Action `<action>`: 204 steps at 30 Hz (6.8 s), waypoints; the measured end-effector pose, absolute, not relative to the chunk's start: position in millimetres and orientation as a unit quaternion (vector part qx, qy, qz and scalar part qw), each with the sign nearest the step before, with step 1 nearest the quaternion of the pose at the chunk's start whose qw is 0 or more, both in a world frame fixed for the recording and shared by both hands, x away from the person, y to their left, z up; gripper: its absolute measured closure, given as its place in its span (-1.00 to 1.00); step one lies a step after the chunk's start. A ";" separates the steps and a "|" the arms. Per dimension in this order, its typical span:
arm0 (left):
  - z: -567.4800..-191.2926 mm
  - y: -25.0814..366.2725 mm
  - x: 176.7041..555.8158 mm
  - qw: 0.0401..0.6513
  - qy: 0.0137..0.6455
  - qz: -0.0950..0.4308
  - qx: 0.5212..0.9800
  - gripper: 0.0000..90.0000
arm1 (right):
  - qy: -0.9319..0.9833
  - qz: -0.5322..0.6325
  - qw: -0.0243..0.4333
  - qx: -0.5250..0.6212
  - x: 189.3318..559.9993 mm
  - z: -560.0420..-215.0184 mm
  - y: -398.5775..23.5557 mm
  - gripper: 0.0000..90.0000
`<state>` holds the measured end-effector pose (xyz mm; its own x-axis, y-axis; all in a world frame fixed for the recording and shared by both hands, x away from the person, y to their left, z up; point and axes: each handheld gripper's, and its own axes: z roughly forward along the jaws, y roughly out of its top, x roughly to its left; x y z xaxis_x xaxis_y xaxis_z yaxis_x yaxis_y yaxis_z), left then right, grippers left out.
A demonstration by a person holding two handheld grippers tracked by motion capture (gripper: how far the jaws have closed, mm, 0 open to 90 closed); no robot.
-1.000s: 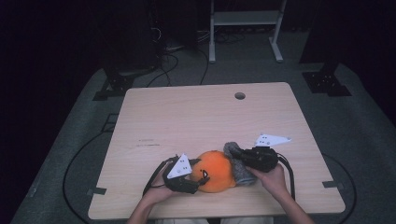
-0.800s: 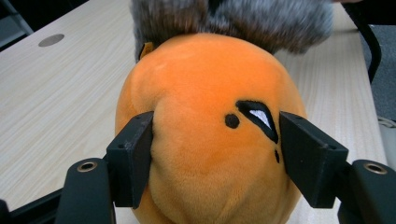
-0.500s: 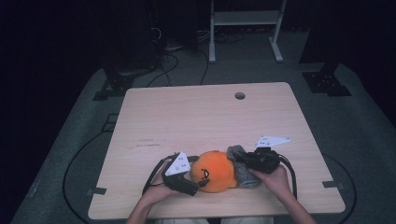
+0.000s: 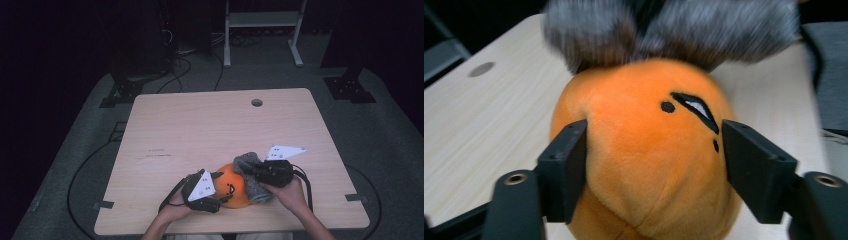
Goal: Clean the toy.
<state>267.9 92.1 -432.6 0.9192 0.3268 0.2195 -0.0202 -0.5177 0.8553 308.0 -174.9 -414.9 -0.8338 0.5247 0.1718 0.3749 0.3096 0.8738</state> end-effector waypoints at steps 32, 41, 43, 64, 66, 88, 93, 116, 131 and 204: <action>-434.2 86.6 264.3 0.480 0.097 0.252 0.835 -0.19 | 0.786 0.514 0.080 0.335 322.1 -425.2 -206.2 0.80; -433.3 90.5 270.4 0.487 0.120 0.226 0.835 -0.32 | 0.798 0.533 0.097 0.264 301.2 -409.6 -173.2 0.80; -429.8 95.8 273.6 0.511 0.124 0.199 0.827 -0.56 | 0.792 0.538 0.090 0.275 305.6 -415.4 -173.3 0.80; -438.1 104.1 294.0 0.508 0.245 0.183 0.805 0.03 | 0.800 0.517 0.146 0.265 296.8 -419.5 -167.8 0.80; -438.2 104.6 296.3 0.515 0.253 0.176 0.800 0.02 | 0.798 0.511 0.148 0.283 299.8 -421.4 -175.1 0.80; -439.7 105.4 299.3 0.527 0.245 0.171 0.796 -0.06 | 0.805 0.526 0.142 0.234 286.6 -415.1 -163.6 0.79; -438.3 101.8 293.3 0.509 0.222 0.188 0.810 -0.05 | 0.808 0.518 0.135 0.247 290.8 -418.7 -168.6 0.80; -436.4 83.8 281.2 0.505 0.178 0.206 0.819 -0.21 | 0.811 0.522 0.126 0.231 288.8 -402.1 -165.9 0.80; -430.5 95.5 293.4 0.532 0.242 0.123 0.802 -0.40 | 0.813 0.519 0.094 0.246 290.2 -412.2 -165.8 0.80; -437.2 93.5 294.1 0.494 0.134 0.215 0.831 -0.20 | 0.774 0.533 0.088 0.331 315.8 -426.3 -213.7 0.81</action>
